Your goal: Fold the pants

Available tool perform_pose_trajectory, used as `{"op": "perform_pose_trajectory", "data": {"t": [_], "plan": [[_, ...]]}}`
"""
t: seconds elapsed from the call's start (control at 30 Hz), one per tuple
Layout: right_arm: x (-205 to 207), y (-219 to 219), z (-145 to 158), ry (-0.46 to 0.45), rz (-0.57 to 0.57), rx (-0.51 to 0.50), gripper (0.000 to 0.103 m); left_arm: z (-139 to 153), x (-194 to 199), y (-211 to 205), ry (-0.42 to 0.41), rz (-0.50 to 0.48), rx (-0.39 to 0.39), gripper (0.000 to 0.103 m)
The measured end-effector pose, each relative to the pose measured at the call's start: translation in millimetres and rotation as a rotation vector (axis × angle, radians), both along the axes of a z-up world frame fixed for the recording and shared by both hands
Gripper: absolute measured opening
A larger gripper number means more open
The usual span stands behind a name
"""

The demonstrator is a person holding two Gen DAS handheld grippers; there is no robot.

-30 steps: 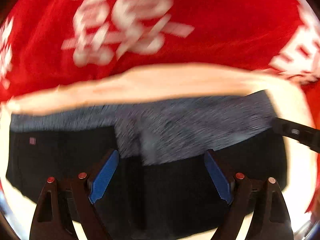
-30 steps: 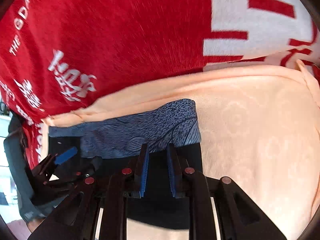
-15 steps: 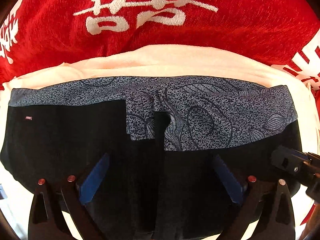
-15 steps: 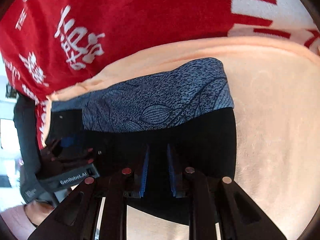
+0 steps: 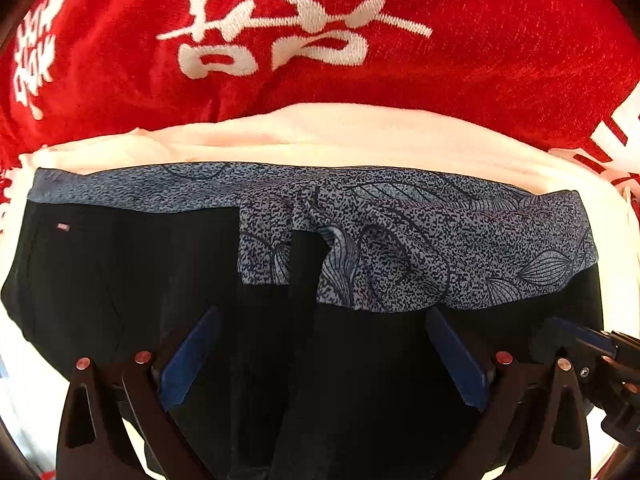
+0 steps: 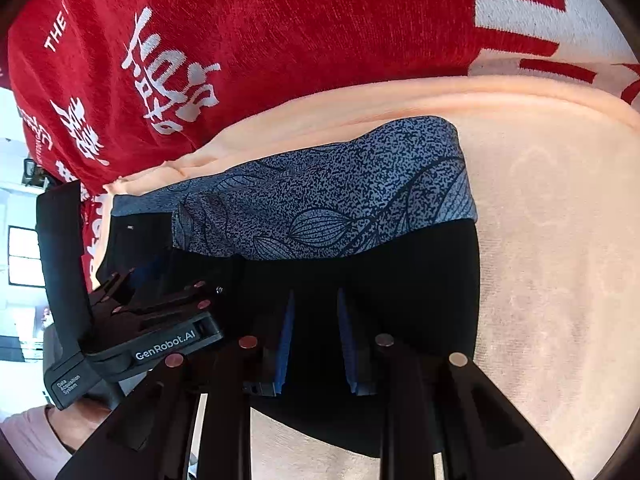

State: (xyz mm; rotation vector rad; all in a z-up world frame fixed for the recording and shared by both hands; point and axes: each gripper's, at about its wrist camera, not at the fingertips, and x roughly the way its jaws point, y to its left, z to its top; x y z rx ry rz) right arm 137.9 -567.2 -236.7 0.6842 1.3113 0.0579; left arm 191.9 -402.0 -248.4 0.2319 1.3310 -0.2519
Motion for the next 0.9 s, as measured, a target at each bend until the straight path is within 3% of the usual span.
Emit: {"op": "perform_pose_trajectory", "data": {"t": [0.17,0.27,0.4,0.5,0.6,0.8,0.9], "plan": [[0,3,1,-0.017,0.013,-0.006,0.024,6,-13,-10,-0.035,0.001,0.028,0.103],[-3,3,5,-0.011,0.007,-0.001,0.028,12,-19,-9,-0.036,0.022,-0.013,0.103],[-15,8,19,-0.045,-0.033,0.035,0.066,26,-31,18,-0.001,0.027,-0.102,0.103],[-19,22,35,-0.042,-0.031,-0.035,0.077,41,-40,38,0.004,0.007,-0.161,0.103],[-19,38,48,-0.016,-0.025,-0.108,0.081,56,-45,61,0.018,-0.003,-0.196,0.103],[-14,68,61,0.056,-0.028,-0.244,0.083,75,-36,118,0.057,-0.019,-0.190,0.103],[-6,89,65,0.064,0.015,-0.304,0.084,64,-24,149,0.072,-0.005,-0.173,0.103]]}}
